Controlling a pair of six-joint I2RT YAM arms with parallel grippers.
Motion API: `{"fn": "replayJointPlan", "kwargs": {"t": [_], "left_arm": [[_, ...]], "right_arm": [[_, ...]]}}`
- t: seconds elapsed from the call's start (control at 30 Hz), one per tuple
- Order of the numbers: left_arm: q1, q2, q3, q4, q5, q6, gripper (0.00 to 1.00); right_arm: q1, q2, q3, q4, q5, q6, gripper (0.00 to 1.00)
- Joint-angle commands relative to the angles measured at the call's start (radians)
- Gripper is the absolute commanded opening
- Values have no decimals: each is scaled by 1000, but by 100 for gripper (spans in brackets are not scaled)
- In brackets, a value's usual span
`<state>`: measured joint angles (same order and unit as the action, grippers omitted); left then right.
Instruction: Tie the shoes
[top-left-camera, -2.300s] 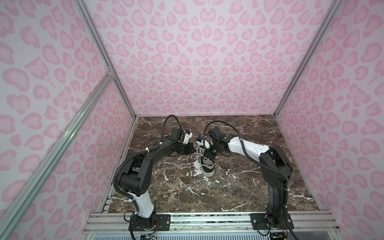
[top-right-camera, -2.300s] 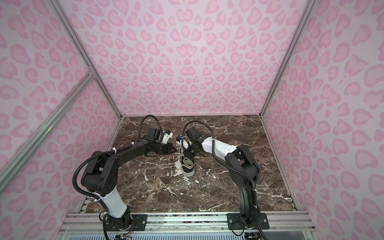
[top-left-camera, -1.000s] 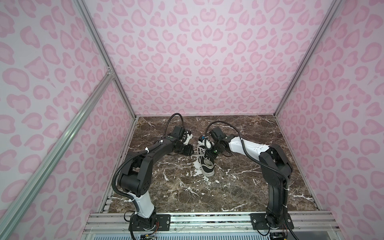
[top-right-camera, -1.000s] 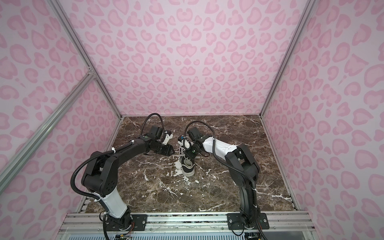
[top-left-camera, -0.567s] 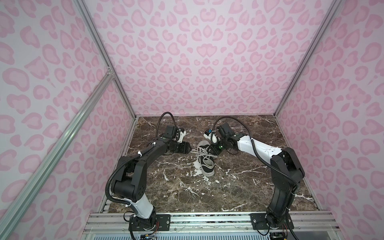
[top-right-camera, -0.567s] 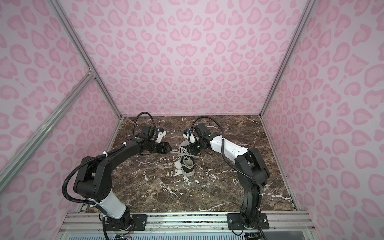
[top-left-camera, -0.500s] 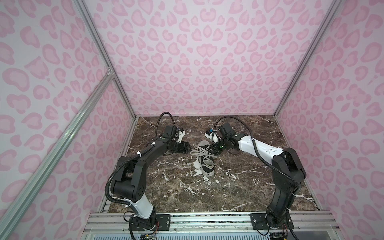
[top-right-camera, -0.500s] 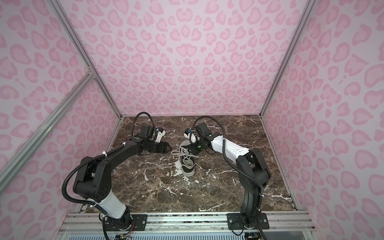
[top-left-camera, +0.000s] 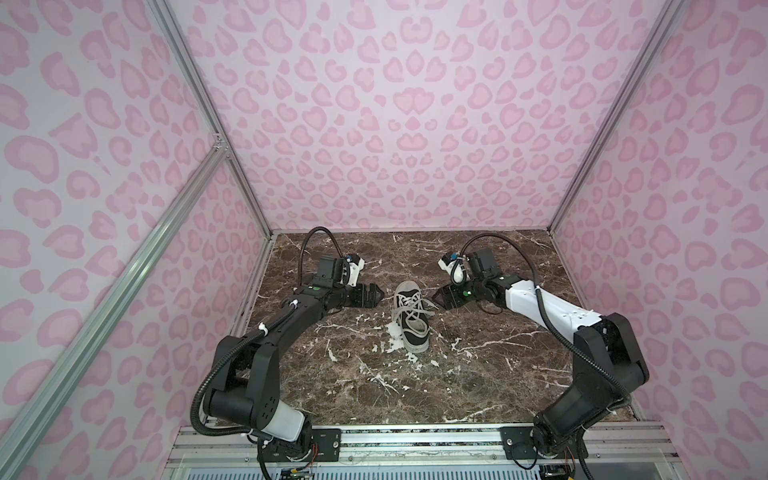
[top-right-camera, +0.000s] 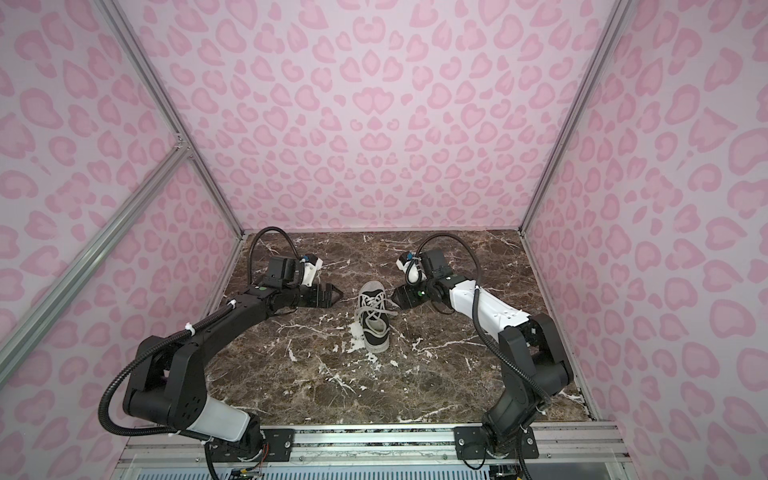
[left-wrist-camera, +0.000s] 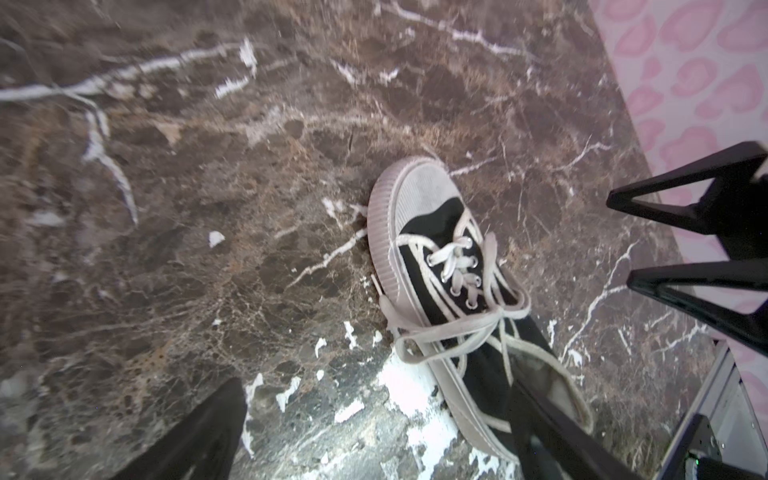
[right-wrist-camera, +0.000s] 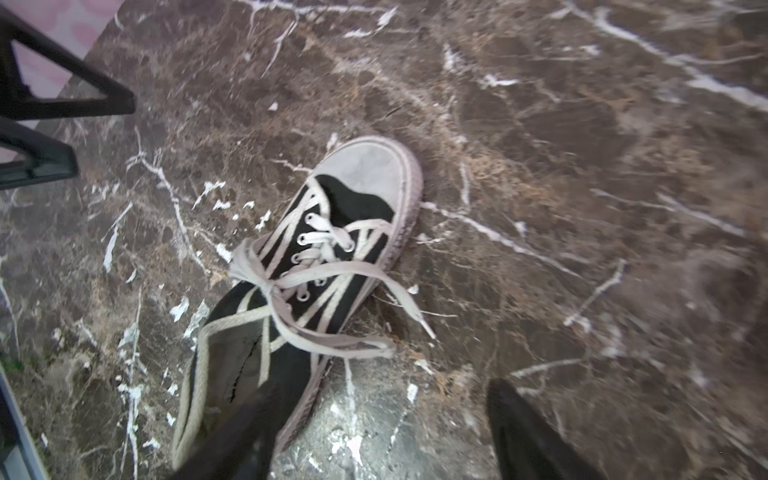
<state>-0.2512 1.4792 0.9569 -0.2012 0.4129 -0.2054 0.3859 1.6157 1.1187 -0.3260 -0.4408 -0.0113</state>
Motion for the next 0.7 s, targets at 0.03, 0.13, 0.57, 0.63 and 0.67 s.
{"fn": "replayJointPlan", "kwargs": {"t": [0.03,0.13,0.57,0.63,0.67], "left_arm": [[26,-102,-84,151,-44,-26,97],[32,-134,-98,129,-35,0,97],[-143,7,-77,-107,-50,93,91],[-160,56,-67,-87,-71,75,82],[-164,86,-54,-85,-62,75,78]], "right_arm": [[-62,-85,-75,83,0,38,98],[-96,-121,-92,67,3,33,98],[-94,-90,-109,29,34,135,98],[-94,-87,-105,20,33,131,98],[-94,-84,-99,13,34,128,98]]}}
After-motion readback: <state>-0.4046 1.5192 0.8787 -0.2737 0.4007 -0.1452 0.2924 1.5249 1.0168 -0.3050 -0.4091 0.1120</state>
